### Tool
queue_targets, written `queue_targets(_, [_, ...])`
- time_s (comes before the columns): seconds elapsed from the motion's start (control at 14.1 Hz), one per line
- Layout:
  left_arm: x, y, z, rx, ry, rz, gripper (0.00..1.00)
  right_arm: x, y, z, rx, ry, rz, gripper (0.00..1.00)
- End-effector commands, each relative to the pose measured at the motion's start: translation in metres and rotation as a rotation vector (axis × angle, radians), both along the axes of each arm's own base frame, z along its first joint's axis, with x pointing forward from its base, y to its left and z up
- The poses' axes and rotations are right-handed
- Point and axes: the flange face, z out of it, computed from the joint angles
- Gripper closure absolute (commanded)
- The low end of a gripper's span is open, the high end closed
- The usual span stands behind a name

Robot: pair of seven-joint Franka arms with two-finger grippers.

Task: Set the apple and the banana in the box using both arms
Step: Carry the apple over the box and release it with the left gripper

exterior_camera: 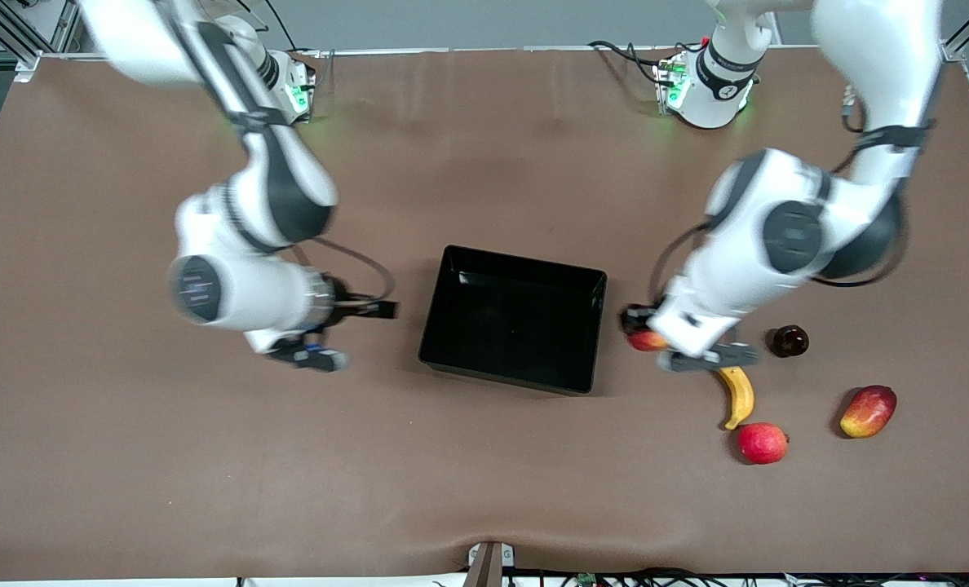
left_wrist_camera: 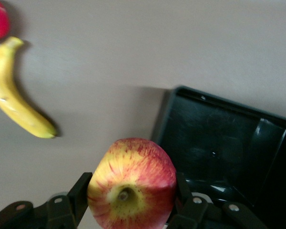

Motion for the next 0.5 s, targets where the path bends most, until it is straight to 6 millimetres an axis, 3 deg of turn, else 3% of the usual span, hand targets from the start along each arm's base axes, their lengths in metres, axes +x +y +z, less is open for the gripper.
queue_targets(0.0, [-0.021, -0.056, -0.035, 0.076, -0.026, -0.043, 1.00, 0.012, -0.043, 0.022, -0.034, 0.018, 0.030, 0.00])
queue_targets(0.21, [-0.043, -0.103, -0.095, 0.060, 0.002, -0.019, 1.00, 0.023, -0.112, 0.051, -0.122, 0.027, 0.016, 0.00])
queue_targets(0.28, [-0.052, -0.109, -0.108, 0.059, 0.007, -0.023, 1.00, 0.023, -0.129, 0.061, -0.162, 0.007, 0.034, 0.00])
queue_targets(0.42, [-0.072, -0.110, -0.143, 0.075, 0.005, -0.031, 1.00, 0.018, -0.160, 0.102, -0.297, -0.086, 0.099, 0.00])
